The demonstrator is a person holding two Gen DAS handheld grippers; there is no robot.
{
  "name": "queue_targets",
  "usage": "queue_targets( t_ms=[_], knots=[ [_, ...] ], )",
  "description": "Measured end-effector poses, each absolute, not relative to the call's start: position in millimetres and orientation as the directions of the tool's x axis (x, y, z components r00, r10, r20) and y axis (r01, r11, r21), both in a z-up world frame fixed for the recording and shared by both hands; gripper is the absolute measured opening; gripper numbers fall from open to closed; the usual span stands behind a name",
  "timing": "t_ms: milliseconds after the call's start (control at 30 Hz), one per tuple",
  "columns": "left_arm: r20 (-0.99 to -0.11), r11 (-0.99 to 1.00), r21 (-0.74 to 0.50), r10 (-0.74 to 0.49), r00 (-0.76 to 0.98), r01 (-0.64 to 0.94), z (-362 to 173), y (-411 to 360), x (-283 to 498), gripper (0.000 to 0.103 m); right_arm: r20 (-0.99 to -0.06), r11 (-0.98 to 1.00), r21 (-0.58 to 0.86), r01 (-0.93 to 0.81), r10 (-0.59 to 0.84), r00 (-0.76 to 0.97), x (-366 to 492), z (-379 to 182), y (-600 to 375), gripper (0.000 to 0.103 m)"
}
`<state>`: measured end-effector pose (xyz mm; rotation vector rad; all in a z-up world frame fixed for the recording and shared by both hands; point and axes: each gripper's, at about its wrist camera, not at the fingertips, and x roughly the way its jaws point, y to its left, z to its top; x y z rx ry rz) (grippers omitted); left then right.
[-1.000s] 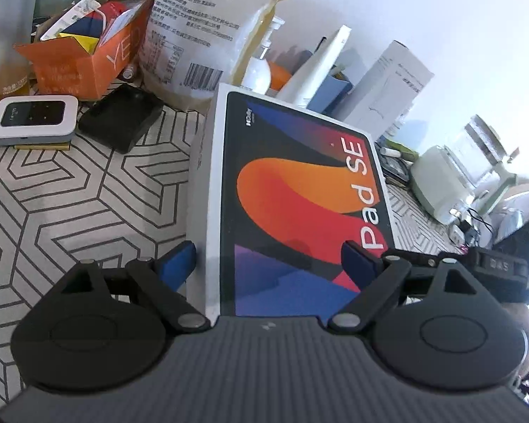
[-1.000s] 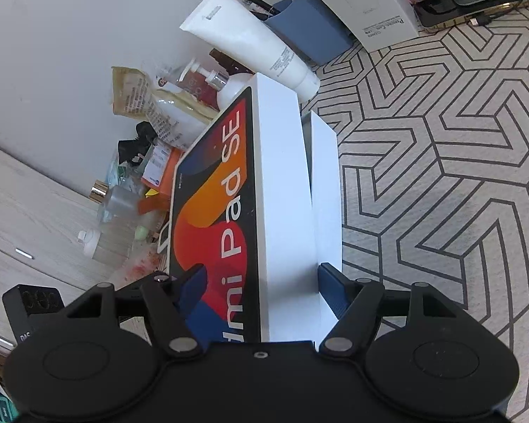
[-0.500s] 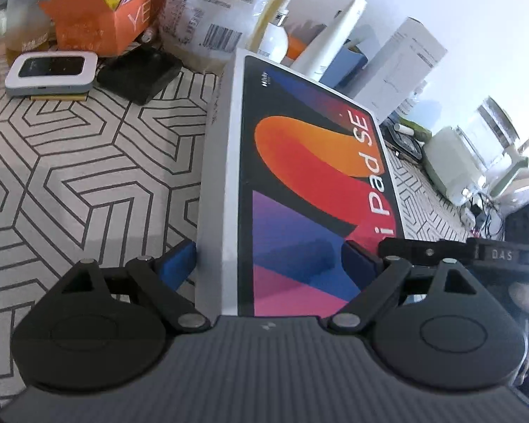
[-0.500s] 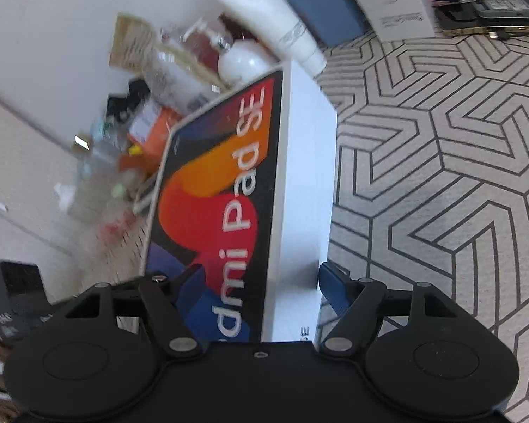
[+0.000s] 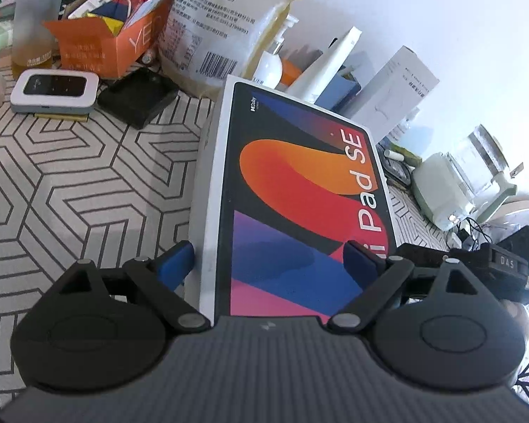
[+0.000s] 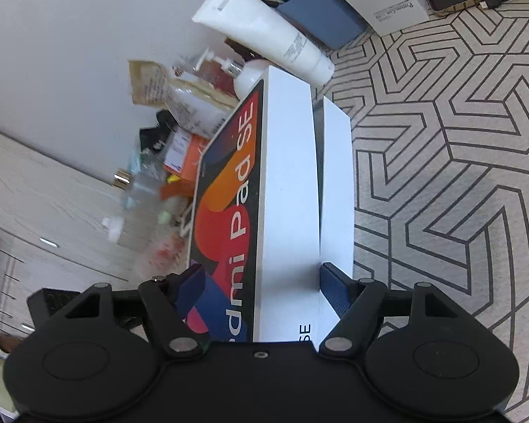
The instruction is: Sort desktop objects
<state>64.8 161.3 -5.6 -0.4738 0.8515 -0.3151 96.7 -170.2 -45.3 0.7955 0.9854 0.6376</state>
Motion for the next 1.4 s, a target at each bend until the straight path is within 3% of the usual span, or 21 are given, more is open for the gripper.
queue_targets(
  t_ms=[100,267,900,1233,1400],
  knots=[
    [-0.639,0.854,-0.514,-0.443,0.629,0.080,0,159,68,0.094,-0.432,0.524,0.843,-0.122,0.794,0.428,96,-44,-173,0.078],
    [-0.646,0.872,-0.481,-0.421,0.637,0.089,6,152,72,0.094,-0.484,0.573,0.813,-0.102,0.763,0.430,98,-47,-168,0.078],
    [-0.680,0.936,-0.344,-0.306,0.667,0.079,1,130,90,0.094,-0.517,0.612,0.788,-0.064,0.715,0.471,103,-55,-161,0.078],
    [-0.696,0.917,-0.395,-0.336,0.635,0.053,-1,139,108,0.093,-0.480,0.574,0.817,-0.049,0.725,0.494,102,-54,-168,0.076],
    [-0.695,0.923,-0.380,-0.328,0.640,0.060,-7,136,111,0.093,-0.526,0.627,0.777,-0.048,0.689,0.499,104,-57,-163,0.072]
  ],
)
